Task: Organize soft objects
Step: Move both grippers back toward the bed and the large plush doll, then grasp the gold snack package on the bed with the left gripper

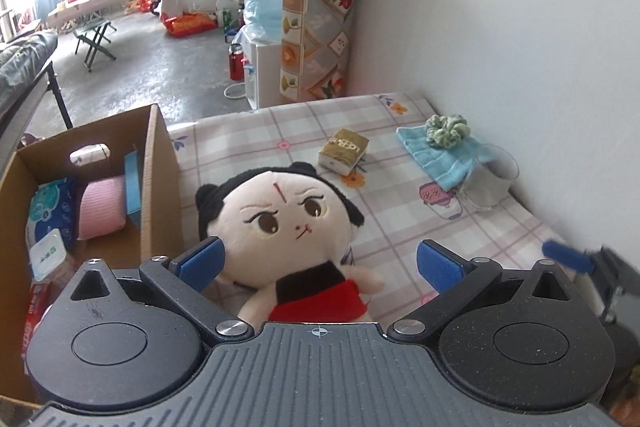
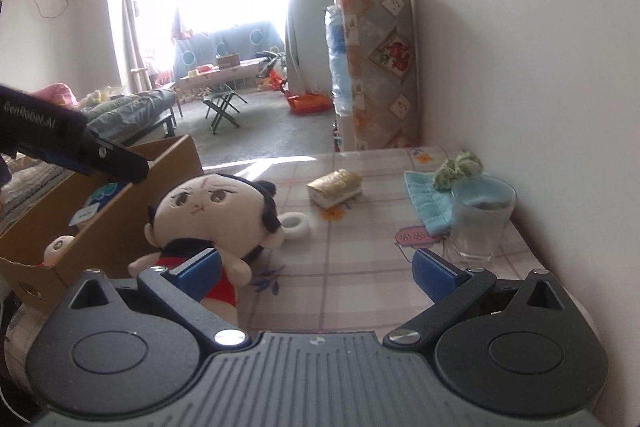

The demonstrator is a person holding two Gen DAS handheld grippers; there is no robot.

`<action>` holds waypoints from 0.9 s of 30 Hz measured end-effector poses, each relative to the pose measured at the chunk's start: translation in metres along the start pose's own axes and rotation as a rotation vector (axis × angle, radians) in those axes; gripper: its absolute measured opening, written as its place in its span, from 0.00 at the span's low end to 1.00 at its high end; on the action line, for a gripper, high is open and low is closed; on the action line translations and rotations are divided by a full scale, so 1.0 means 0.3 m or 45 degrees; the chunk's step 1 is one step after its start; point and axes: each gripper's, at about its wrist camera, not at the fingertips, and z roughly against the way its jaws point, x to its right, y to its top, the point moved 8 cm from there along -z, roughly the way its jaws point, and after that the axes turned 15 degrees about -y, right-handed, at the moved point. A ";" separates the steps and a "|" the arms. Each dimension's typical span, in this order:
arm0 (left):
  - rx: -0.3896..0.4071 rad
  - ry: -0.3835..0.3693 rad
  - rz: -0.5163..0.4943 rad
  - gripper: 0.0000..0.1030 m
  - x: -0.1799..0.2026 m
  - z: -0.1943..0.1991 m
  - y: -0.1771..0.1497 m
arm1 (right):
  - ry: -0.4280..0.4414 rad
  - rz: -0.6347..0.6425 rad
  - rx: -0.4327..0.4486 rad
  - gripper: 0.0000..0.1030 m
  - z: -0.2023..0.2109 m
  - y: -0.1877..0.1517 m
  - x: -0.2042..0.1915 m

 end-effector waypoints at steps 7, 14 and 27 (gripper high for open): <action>0.002 0.035 -0.009 1.00 -0.002 -0.096 0.096 | -0.041 -0.055 -0.045 1.00 -0.077 -0.027 0.051; -0.097 -0.047 0.015 1.00 0.017 -0.278 0.202 | -0.009 -0.077 -0.018 1.00 -0.136 0.001 0.061; -0.401 -0.034 -0.052 1.00 -0.015 -0.639 0.285 | 0.100 -0.056 -0.029 1.00 -0.288 0.091 0.032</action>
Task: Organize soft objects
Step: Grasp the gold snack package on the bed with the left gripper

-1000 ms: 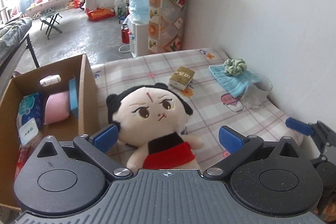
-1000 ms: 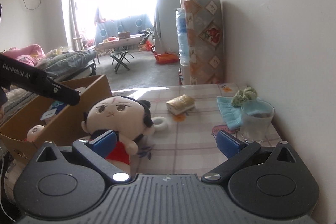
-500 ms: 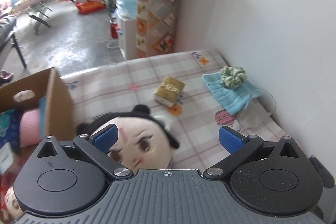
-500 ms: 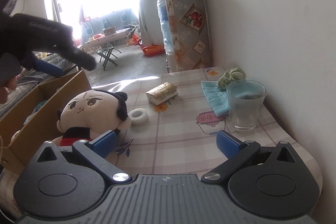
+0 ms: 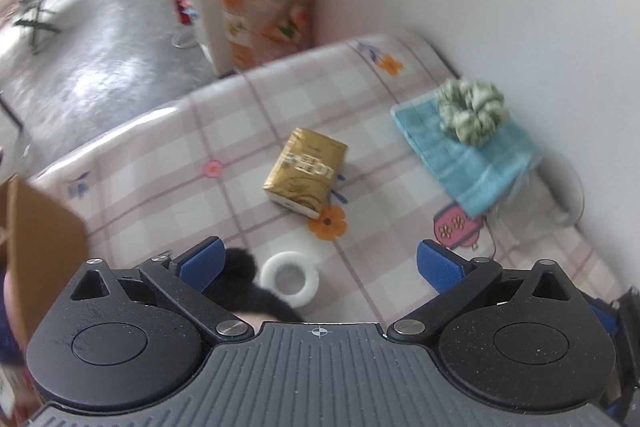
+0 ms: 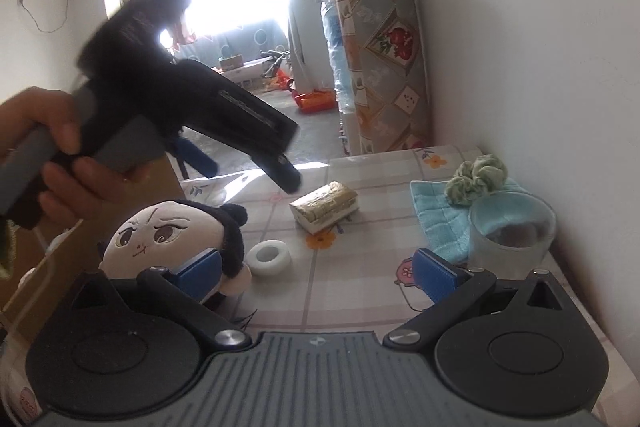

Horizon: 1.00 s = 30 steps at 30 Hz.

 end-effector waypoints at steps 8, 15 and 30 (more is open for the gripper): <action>-0.130 0.023 -0.030 1.00 -0.057 -0.187 0.077 | 0.080 0.000 0.011 1.00 -0.014 -0.015 -0.012; -0.217 0.015 -0.001 0.98 -0.123 -0.342 0.122 | 0.105 -0.070 -0.013 1.00 -0.034 -0.024 0.025; -0.166 0.032 0.075 0.59 -0.185 -0.385 0.152 | 0.096 -0.163 -0.061 0.99 -0.070 -0.042 0.069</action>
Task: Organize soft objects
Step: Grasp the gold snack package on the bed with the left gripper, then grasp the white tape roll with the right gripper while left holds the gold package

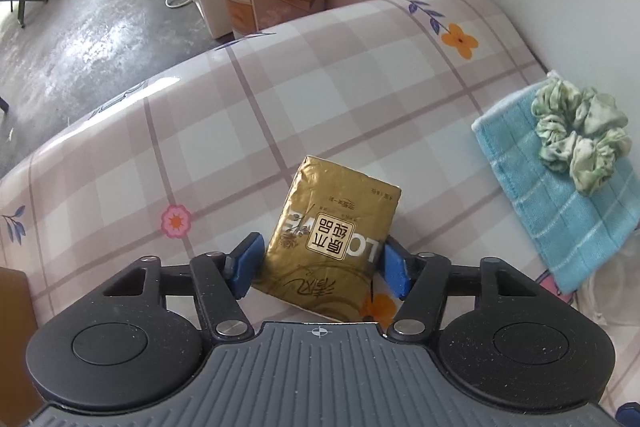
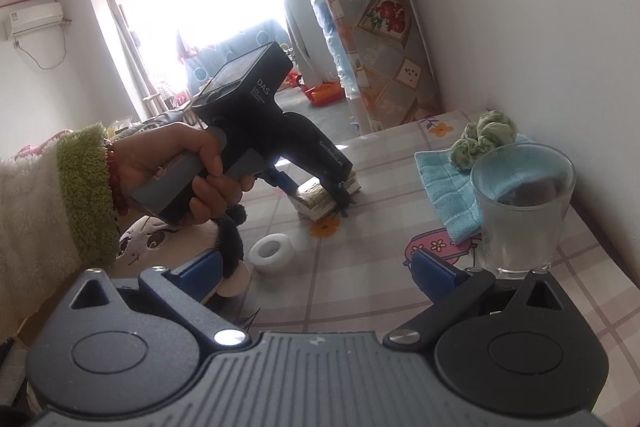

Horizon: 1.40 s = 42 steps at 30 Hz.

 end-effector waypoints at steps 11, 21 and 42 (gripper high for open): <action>0.092 -0.045 0.157 0.58 -0.079 0.059 0.001 | 0.074 -0.047 -0.248 0.59 -0.184 0.049 -0.034; 0.132 -0.156 0.285 0.57 -0.158 0.080 -0.013 | 0.095 0.188 -0.400 0.35 -0.444 0.056 -0.227; 0.223 -0.158 0.255 0.57 -0.129 0.130 -0.027 | -0.064 0.257 -0.339 0.12 -0.310 -0.034 -0.089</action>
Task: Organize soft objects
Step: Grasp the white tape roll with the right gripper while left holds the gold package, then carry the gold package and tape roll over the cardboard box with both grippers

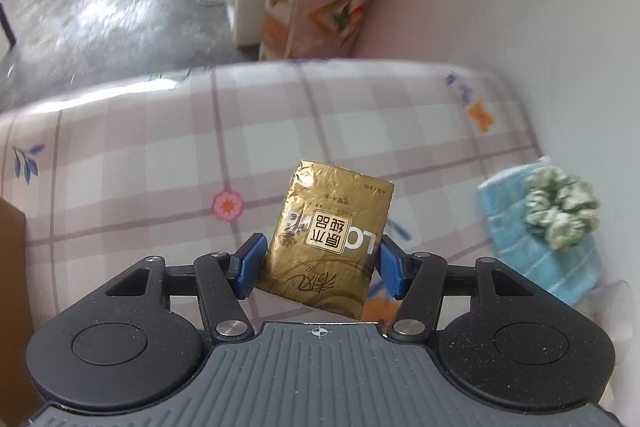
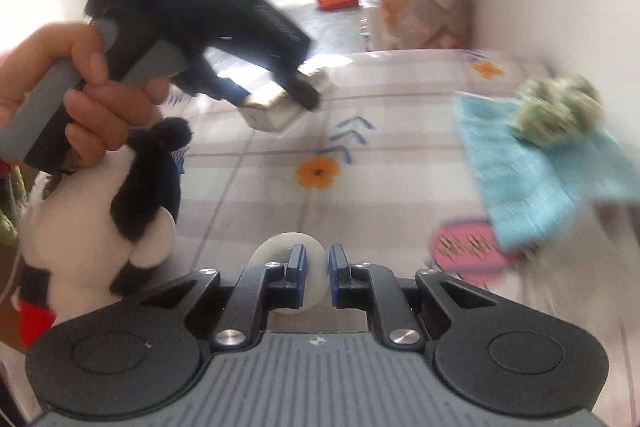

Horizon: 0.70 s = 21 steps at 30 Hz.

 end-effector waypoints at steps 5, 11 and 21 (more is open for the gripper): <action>0.057 -0.033 -0.070 0.56 0.088 0.086 -0.028 | -0.002 -0.162 0.035 0.12 0.111 -0.052 0.082; 0.125 -0.075 -0.112 0.56 0.192 0.254 -0.097 | 0.002 -0.223 0.147 0.12 0.280 -0.072 0.114; 0.323 -0.137 -0.142 0.56 0.254 0.674 -0.286 | 0.092 -0.220 0.397 0.12 0.629 -0.020 0.076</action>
